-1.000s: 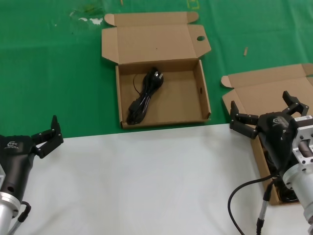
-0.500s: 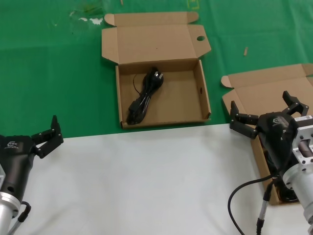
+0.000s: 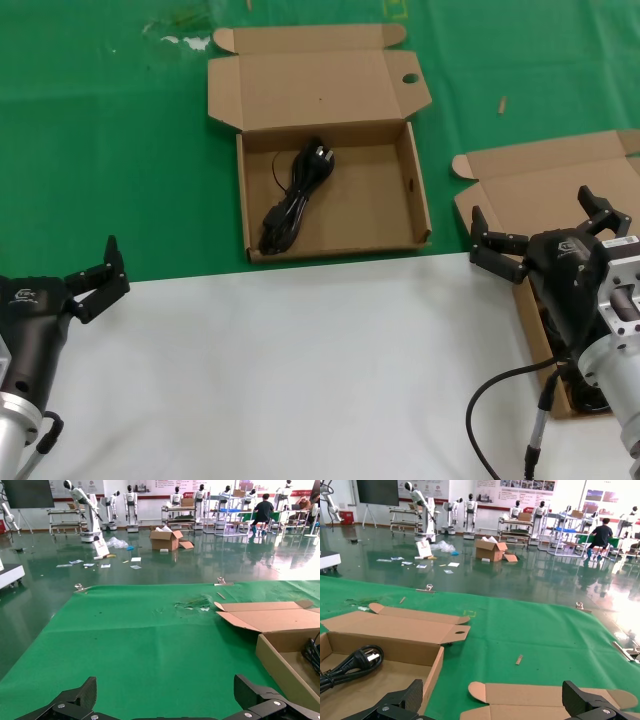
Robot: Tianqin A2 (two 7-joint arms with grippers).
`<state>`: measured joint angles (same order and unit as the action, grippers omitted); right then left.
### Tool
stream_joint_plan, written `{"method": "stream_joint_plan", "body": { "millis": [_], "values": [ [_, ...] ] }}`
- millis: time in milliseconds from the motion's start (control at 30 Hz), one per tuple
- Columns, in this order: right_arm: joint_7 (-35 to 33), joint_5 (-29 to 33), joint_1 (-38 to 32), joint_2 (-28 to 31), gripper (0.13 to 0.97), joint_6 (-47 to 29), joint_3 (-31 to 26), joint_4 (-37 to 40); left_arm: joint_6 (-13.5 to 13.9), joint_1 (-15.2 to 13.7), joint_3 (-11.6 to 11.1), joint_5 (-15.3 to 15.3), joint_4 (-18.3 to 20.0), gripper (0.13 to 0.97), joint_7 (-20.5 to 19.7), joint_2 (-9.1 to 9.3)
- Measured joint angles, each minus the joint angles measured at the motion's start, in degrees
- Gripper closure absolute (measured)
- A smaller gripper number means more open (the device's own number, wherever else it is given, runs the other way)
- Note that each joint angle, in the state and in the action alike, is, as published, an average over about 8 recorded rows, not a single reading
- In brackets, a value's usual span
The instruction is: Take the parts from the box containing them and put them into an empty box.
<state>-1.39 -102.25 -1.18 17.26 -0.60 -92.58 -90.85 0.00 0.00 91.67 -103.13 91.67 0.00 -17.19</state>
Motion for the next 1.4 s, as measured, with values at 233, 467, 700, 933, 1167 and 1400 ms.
{"method": "stream_joint_plan", "body": {
  "millis": [233,467,700,933,1167,1400],
  "values": [
    [0.0,0.0,0.0,0.0,0.129,0.0,0.0,0.0,0.0,0.0,0.0,0.0,0.0,0.132,0.0,0.00],
    [0.0,0.0,0.0,0.0,0.129,0.0,0.0,0.0,0.0,0.0,0.0,0.0,0.0,0.132,0.0,0.00],
    [0.0,0.0,0.0,0.0,0.129,0.0,0.0,0.0,0.0,0.0,0.0,0.0,0.0,0.132,0.0,0.00],
    [0.0,0.0,0.0,0.0,0.129,0.0,0.0,0.0,0.0,0.0,0.0,0.0,0.0,0.132,0.0,0.00],
    [0.0,0.0,0.0,0.0,0.129,0.0,0.0,0.0,0.0,0.0,0.0,0.0,0.0,0.132,0.0,0.00],
    [0.0,0.0,0.0,0.0,0.129,0.0,0.0,0.0,0.0,0.0,0.0,0.0,0.0,0.132,0.0,0.00]
  ]
}}
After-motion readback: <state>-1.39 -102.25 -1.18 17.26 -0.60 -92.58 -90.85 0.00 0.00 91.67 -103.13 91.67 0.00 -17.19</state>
